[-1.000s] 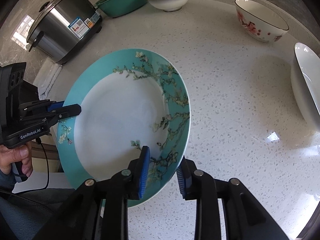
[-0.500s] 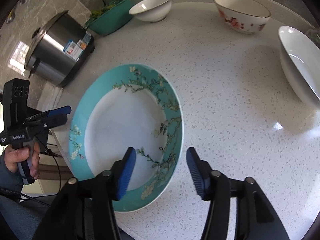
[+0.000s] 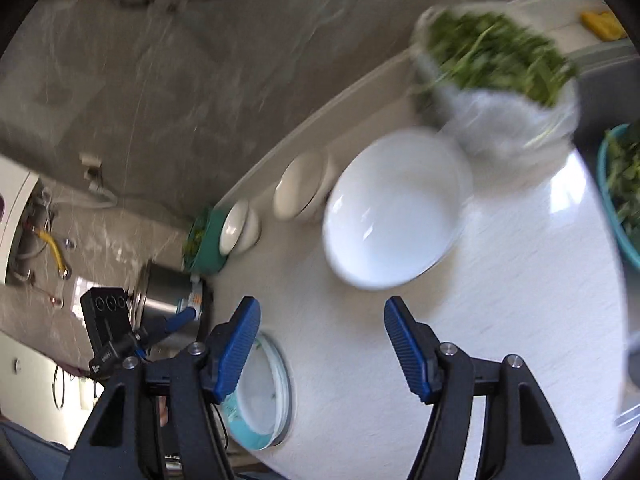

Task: Organize plates and bowls
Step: 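Move both tools to the rim of the large white bowl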

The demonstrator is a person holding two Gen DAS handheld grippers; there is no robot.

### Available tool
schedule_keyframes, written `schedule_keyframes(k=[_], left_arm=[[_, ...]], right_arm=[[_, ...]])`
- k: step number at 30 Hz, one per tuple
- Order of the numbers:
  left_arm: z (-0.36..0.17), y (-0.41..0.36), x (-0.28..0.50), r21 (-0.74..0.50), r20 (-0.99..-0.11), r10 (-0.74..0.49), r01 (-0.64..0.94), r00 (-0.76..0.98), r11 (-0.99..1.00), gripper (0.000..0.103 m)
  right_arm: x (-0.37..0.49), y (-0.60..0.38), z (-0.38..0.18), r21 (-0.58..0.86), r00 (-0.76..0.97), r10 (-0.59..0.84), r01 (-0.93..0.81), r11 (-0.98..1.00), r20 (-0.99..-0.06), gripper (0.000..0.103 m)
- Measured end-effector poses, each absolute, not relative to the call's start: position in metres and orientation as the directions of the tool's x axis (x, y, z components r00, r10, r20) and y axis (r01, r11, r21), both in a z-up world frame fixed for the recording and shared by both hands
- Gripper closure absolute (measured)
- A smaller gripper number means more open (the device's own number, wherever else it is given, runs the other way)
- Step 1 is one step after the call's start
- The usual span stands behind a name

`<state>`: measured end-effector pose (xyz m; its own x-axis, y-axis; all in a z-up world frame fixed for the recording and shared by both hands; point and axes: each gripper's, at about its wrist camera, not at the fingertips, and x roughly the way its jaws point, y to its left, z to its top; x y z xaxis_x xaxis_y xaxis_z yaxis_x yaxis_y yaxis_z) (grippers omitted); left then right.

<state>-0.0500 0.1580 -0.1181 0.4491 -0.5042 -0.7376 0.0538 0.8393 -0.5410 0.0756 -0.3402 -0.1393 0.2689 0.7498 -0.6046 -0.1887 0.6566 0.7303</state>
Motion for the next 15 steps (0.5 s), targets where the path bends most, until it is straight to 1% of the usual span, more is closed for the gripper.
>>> schedule_keyframes(k=[2, 6, 9, 14, 15], left_arm=[[-0.133, 0.122, -0.015, -0.482, -0.792, -0.461, 0.054, 0.401, 0.875, 0.012], [-0.164, 0.071, 0.034, -0.429, -0.842, -0.421, 0.054, 0.336, 0.902, 0.012], [-0.185, 0.048, 0.062, -0.403, -0.865, -0.397, 0.045, 0.307, 0.914, 0.014], [-0.208, 0.038, 0.092, -0.388, -0.881, -0.377, 0.019, 0.287, 0.922, 0.014], [-0.212, 0.037, 0.097, -0.394, -0.88, -0.382, 0.014, 0.284, 0.919, 0.016]], right_arm=[[0.09, -0.362, -0.141, 0.727, 0.28, 0.743, -0.179, 0.663, -0.608, 0.034], [0.125, -0.387, -0.164, 0.733, 0.248, 0.739, -0.133, 0.667, -0.626, 0.034], [0.144, -0.391, -0.183, 0.764, 0.215, 0.762, -0.096, 0.638, -0.61, 0.034], [0.163, -0.376, -0.206, 0.762, 0.14, 0.765, -0.087, 0.642, -0.629, 0.035], [0.166, -0.373, -0.21, 0.762, 0.125, 0.765, -0.085, 0.642, -0.631, 0.036]])
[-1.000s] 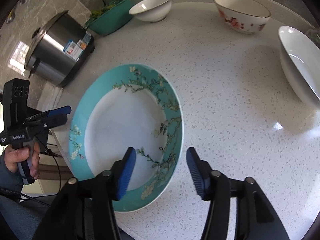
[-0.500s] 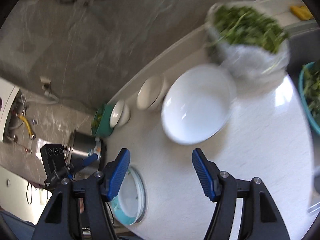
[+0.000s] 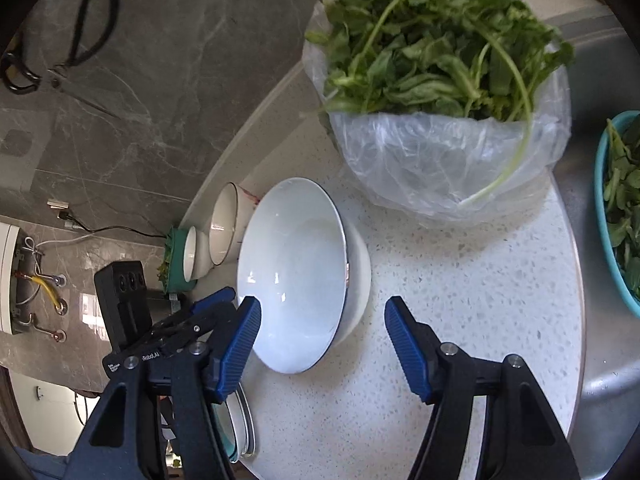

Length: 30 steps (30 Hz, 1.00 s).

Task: Organize plates and bowls
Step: 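Move both tools to the rim of the large white bowl, then close both tools on the rim of the large white bowl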

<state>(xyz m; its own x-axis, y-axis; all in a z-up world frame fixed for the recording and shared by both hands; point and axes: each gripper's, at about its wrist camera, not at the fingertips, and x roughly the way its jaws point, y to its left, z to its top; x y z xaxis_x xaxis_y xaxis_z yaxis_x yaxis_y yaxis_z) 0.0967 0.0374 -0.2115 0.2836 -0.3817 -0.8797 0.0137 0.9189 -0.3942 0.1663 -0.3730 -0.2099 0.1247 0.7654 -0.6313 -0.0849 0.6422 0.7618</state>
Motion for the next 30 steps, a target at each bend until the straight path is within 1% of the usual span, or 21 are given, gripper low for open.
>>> schedule_keyframes(k=[2, 3, 4, 7, 10, 11, 12, 14, 16, 20, 22, 24, 25, 26, 28, 29, 30], left_arm=[[-0.218, 0.035, 0.102, -0.411, -0.876, -0.399, 0.016, 0.272, 0.912, 0.027], [-0.221, 0.035, 0.105, -0.413, -0.877, -0.402, 0.014, 0.264, 0.911, 0.039], [-0.225, 0.034, 0.108, -0.42, -0.876, -0.41, 0.014, 0.254, 0.907, 0.046], [-0.234, 0.029, 0.113, -0.428, -0.877, -0.417, 0.005, 0.238, 0.904, 0.048], [-0.241, 0.026, 0.116, -0.455, -0.866, -0.44, -0.009, 0.236, 0.89, 0.049], [-0.243, 0.025, 0.118, -0.463, -0.863, -0.448, -0.012, 0.234, 0.886, 0.052], [-0.244, 0.026, 0.12, -0.472, -0.859, -0.456, -0.012, 0.233, 0.882, 0.057], [-0.245, 0.028, 0.12, -0.494, -0.848, -0.478, -0.014, 0.23, 0.869, 0.061], [-0.248, 0.03, 0.12, -0.506, -0.843, -0.49, -0.015, 0.224, 0.863, 0.064], [-0.256, 0.03, 0.125, -0.527, -0.834, -0.509, -0.034, 0.214, 0.849, 0.065], [-0.257, 0.03, 0.128, -0.539, -0.827, -0.519, -0.037, 0.215, 0.842, 0.07], [-0.259, 0.031, 0.129, -0.543, -0.824, -0.523, -0.039, 0.216, 0.839, 0.075], [-0.26, 0.031, 0.13, -0.542, -0.825, -0.523, -0.038, 0.214, 0.839, 0.083], [-0.261, 0.032, 0.13, -0.542, -0.826, -0.523, -0.039, 0.21, 0.84, 0.086], [-0.265, 0.033, 0.132, -0.549, -0.823, -0.53, -0.046, 0.205, 0.835, 0.087], [-0.266, 0.033, 0.133, -0.553, -0.82, -0.535, -0.045, 0.203, 0.832, 0.087], [-0.266, 0.032, 0.133, -0.558, -0.817, -0.539, -0.044, 0.203, 0.829, 0.088]], right_arm=[[0.172, -0.371, -0.216, 0.767, 0.11, 0.77, -0.077, 0.636, -0.628, 0.036], [0.175, -0.371, -0.22, 0.772, 0.102, 0.775, -0.067, 0.631, -0.624, 0.038], [0.177, -0.373, -0.223, 0.776, 0.093, 0.778, -0.063, 0.627, -0.621, 0.039], [0.184, -0.373, -0.232, 0.787, 0.072, 0.788, -0.049, 0.615, -0.611, 0.04], [0.187, -0.368, -0.237, 0.805, 0.036, 0.806, -0.045, 0.592, -0.591, 0.044], [0.187, -0.37, -0.24, 0.808, 0.023, 0.809, -0.042, 0.587, -0.587, 0.045], [0.189, -0.368, -0.242, 0.809, 0.015, 0.81, -0.039, 0.587, -0.586, 0.047], [0.19, -0.368, -0.244, 0.807, 0.004, 0.808, -0.037, 0.589, -0.589, 0.049], [0.192, -0.365, -0.245, 0.811, -0.004, 0.812, -0.033, 0.584, -0.584, 0.052], [0.196, -0.362, -0.247, 0.812, -0.003, 0.812, -0.025, 0.584, -0.584, 0.053], [0.198, -0.364, -0.249, 0.812, 0.001, 0.813, -0.019, 0.583, -0.583, 0.055], [0.2, -0.363, -0.251, 0.815, -0.006, 0.815, -0.015, 0.579, -0.58, 0.059], [0.201, -0.364, -0.252, 0.812, -0.009, 0.812, -0.015, 0.583, -0.584, 0.06], [0.201, -0.363, -0.253, 0.807, -0.014, 0.807, -0.017, 0.59, -0.59, 0.064], [0.203, -0.364, -0.255, 0.8, -0.022, 0.799, -0.012, 0.6, -0.6, 0.071], [0.203, -0.366, -0.256, 0.797, -0.025, 0.797, -0.009, 0.603, -0.603, 0.077], [0.203, -0.366, -0.258, 0.793, -0.033, 0.793, -0.006, 0.609, -0.608, 0.078]])
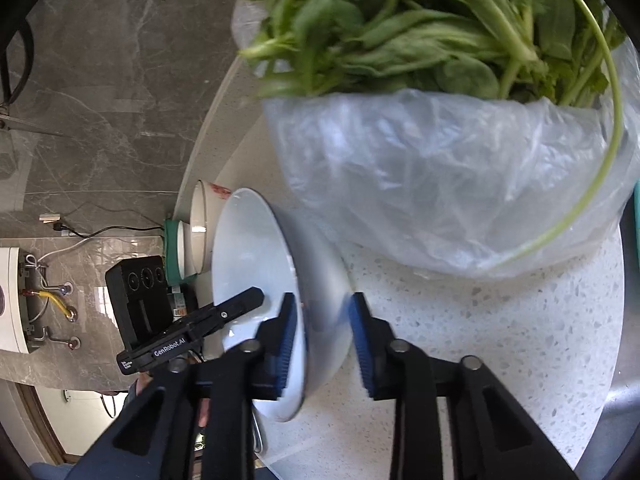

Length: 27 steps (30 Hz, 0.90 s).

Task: Organize plates and bowls
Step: 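Close both tools on the rim of the large white bowl, then lift the large white bowl with both tools and carry it along the counter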

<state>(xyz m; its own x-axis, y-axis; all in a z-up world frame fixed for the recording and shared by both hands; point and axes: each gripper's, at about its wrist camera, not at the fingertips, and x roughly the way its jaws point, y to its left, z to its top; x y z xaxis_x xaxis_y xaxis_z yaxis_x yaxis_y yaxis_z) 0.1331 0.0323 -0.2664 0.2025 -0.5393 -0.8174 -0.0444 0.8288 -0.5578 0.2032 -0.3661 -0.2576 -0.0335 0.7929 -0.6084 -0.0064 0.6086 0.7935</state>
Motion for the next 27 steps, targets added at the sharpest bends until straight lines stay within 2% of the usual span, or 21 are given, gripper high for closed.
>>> schedule_keyframes(k=[14, 27], left_arm=[[-0.265, 0.033, 0.129, -0.548, -0.824, -0.53, -0.041, 0.203, 0.836, 0.09], [-0.227, 0.029, 0.085, -0.545, -0.826, -0.527, -0.049, 0.198, 0.837, 0.09]], right_arm=[[0.199, -0.357, -0.251, 0.775, -0.056, 0.773, -0.019, 0.632, -0.632, 0.079], [0.166, -0.354, -0.219, 0.78, -0.057, 0.778, -0.02, 0.625, -0.625, 0.079]])
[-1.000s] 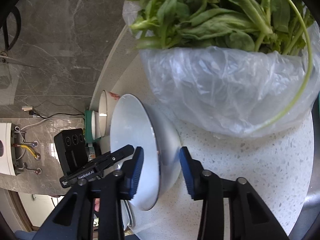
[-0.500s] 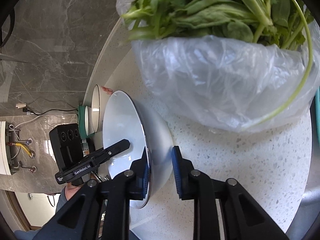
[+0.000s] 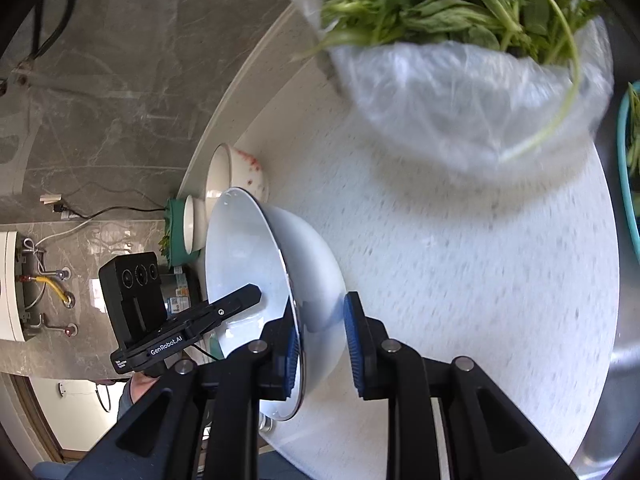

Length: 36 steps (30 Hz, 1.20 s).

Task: Organize plates and bowls
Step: 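Lift the large white bowl with both tools and carry it along the counter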

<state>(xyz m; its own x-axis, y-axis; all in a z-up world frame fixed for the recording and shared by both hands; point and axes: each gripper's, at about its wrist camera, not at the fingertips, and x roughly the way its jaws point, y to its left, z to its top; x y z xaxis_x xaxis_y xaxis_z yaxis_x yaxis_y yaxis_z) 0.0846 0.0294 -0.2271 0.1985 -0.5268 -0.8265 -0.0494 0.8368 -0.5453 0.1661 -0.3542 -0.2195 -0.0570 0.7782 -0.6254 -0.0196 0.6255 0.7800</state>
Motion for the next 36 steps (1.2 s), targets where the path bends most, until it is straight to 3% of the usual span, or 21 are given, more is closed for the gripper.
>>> schedule_keyframes(k=[9, 19, 36], left_arm=[[-0.215, 0.02, 0.022, -0.524, -0.845, -0.509, -0.064, 0.165, 0.849, 0.09], [-0.237, 0.006, -0.03, -0.508, -0.859, -0.498, -0.088, 0.12, 0.857, 0.09], [-0.268, -0.013, -0.03, -0.481, -0.876, -0.472, -0.101, 0.098, 0.871, 0.09]], right_arm=[[0.117, -0.356, -0.211, 0.787, -0.113, 0.781, -0.004, 0.618, -0.614, 0.078], [0.081, -0.362, -0.229, 0.778, -0.151, 0.772, 0.029, 0.627, -0.617, 0.077], [0.066, -0.372, -0.257, 0.78, -0.159, 0.776, 0.049, 0.623, -0.61, 0.076]])
